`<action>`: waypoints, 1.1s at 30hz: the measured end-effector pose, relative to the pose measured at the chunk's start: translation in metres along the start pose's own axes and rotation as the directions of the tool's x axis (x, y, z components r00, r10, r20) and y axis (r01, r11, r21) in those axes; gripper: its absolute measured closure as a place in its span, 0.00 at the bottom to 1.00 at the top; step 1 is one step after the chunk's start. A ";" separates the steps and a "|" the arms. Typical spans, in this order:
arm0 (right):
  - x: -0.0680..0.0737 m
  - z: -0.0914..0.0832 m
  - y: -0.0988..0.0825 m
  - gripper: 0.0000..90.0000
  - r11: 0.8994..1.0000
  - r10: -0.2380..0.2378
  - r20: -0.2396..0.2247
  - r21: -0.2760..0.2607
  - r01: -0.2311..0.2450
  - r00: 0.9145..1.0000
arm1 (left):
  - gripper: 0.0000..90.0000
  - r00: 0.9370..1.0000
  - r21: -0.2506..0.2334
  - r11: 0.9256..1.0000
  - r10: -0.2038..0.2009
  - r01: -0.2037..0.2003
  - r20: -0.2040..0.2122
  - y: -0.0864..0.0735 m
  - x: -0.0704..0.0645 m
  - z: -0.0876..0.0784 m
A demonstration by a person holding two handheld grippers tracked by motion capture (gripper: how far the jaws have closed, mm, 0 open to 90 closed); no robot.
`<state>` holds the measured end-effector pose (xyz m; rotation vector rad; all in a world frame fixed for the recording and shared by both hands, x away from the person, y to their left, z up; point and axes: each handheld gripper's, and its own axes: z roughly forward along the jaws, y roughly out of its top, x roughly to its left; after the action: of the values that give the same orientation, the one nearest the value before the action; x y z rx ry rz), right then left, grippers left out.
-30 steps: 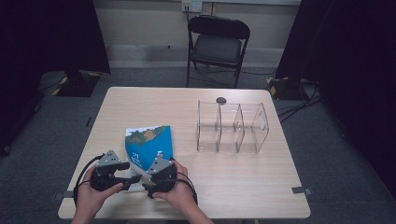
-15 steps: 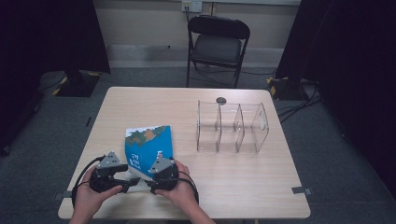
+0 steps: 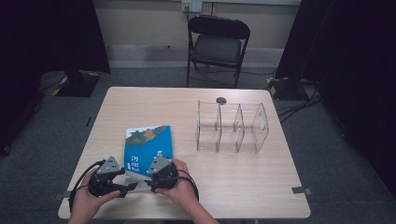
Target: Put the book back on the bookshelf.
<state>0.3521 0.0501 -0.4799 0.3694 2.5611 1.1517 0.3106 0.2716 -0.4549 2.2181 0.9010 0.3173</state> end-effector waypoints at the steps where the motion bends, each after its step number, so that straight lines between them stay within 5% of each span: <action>1: 0.000 0.000 0.000 0.35 1.000 -0.005 0.002 -0.002 0.005 1.000 | 0.31 1.000 0.002 1.000 0.020 -0.020 -0.010 -0.001 0.001 -0.001; 7: 0.001 -0.001 0.000 0.42 1.000 -0.012 -0.010 -0.012 0.012 1.000 | 0.29 1.000 -0.009 1.000 0.003 -0.003 -0.020 -0.010 0.002 -0.005; 18: 0.000 -0.007 0.006 0.63 1.000 -0.024 -0.037 0.001 0.024 0.999 | 0.26 0.999 0.045 0.999 0.000 0.002 -0.047 -0.026 0.006 -0.004; 33: 0.000 -0.010 0.008 0.70 1.000 -0.019 -0.043 -0.001 0.019 0.999 | 0.18 1.000 0.035 0.999 0.003 -0.004 0.022 -0.027 0.006 -0.004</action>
<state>0.3491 0.0478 -0.4674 0.3229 2.5953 1.1664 0.2996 0.2912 -0.4712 2.2510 0.8973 0.2797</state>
